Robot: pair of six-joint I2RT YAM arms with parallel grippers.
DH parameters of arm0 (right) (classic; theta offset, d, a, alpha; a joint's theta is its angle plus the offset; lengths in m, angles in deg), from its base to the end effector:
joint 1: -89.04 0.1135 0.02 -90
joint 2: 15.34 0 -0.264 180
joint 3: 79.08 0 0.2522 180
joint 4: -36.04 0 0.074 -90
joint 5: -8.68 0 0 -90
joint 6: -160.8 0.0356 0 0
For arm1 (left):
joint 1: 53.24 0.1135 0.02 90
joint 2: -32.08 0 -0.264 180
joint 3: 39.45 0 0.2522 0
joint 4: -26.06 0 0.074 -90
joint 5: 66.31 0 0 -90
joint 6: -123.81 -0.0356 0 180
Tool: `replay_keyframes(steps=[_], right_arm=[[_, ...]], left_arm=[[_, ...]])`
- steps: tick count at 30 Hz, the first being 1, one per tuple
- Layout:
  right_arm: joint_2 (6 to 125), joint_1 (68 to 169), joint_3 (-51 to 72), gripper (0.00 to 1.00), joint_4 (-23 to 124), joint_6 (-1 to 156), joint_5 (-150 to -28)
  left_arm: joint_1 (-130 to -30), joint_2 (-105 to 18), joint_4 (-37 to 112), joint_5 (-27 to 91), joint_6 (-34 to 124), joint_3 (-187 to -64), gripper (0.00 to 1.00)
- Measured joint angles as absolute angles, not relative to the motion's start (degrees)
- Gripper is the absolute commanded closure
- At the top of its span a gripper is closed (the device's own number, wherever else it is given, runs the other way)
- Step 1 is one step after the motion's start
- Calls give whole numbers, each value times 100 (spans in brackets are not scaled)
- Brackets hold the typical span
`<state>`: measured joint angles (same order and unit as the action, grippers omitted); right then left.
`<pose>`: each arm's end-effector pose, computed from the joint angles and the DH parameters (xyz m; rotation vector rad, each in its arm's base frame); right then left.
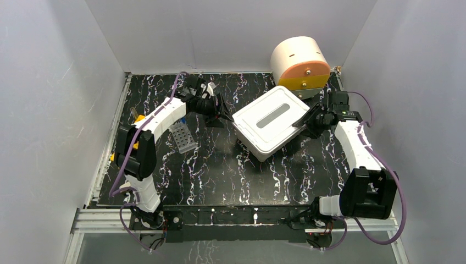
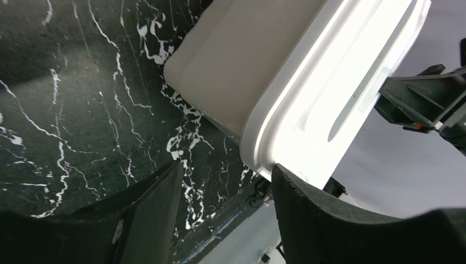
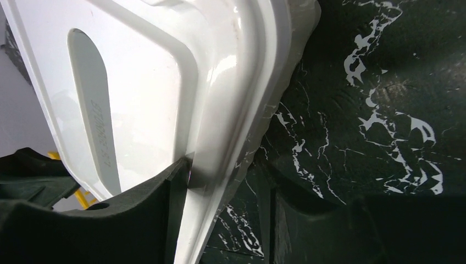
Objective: Organize the chemistry lab equipment
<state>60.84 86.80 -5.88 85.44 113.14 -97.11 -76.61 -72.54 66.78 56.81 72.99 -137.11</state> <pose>0.2750 -0.0011 0.2710 0.8543 2.4011 0.6289 0.3658 -0.1792 0.2616 -0.0602 2.5733 -1.1637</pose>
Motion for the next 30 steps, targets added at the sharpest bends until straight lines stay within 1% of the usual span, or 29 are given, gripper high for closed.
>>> replay_keyframes(steps=[2, 5, 7, 10, 11, 14, 16, 17, 18, 24, 30], right_arm=[[6135, 8721, -442, 36, 8651, 11135, -9584], [6170, 8736, -166, 28, 8801, 10884, -9385], [6170, 8734, 201, 25, 8913, 10698, -9289], [6148, 8734, 924, 21, 9000, 10407, -9147], [6113, 8734, 1139, 20, 9016, 10309, -9101], [5892, 8739, 1521, 14, 9090, 10016, -9005], [5650, 8741, 1576, 9, 9219, 9817, -8917], [5521, 8741, 1578, 3, 9326, 9712, -8874], [5396, 8741, 1578, 2, 9435, 9590, -8819], [4710, 8741, 1587, 1, 9901, 8971, -8408], [4224, 8745, 1783, 1, 10288, 8692, -8023]], left_arm=[[-7661, -7278, 6792, 5568, 7229, -13833, 36], [-7668, -7287, 6943, 5229, 7109, -14102, 24], [-7668, -7283, 7017, 5015, 7019, -14312, 15], [-7668, -7158, 7076, 4606, 6899, -14532, 8], [-7668, -7060, 7142, 4447, 6859, -14559, 3], [-7668, -6612, 7415, 3913, 6715, -14565, 2], [-7668, -6242, 7612, 3581, 6647, -14563, 2], [-7668, -6032, 7712, 3393, 6610, -14561, 2], [-7668, -5796, 7813, 3199, 6571, -14548, 2], [-7668, -4190, 8261, 2163, 6451, -14108, 2], [-7668, -2885, 8930, 1430, 6584, -13872, 2]])
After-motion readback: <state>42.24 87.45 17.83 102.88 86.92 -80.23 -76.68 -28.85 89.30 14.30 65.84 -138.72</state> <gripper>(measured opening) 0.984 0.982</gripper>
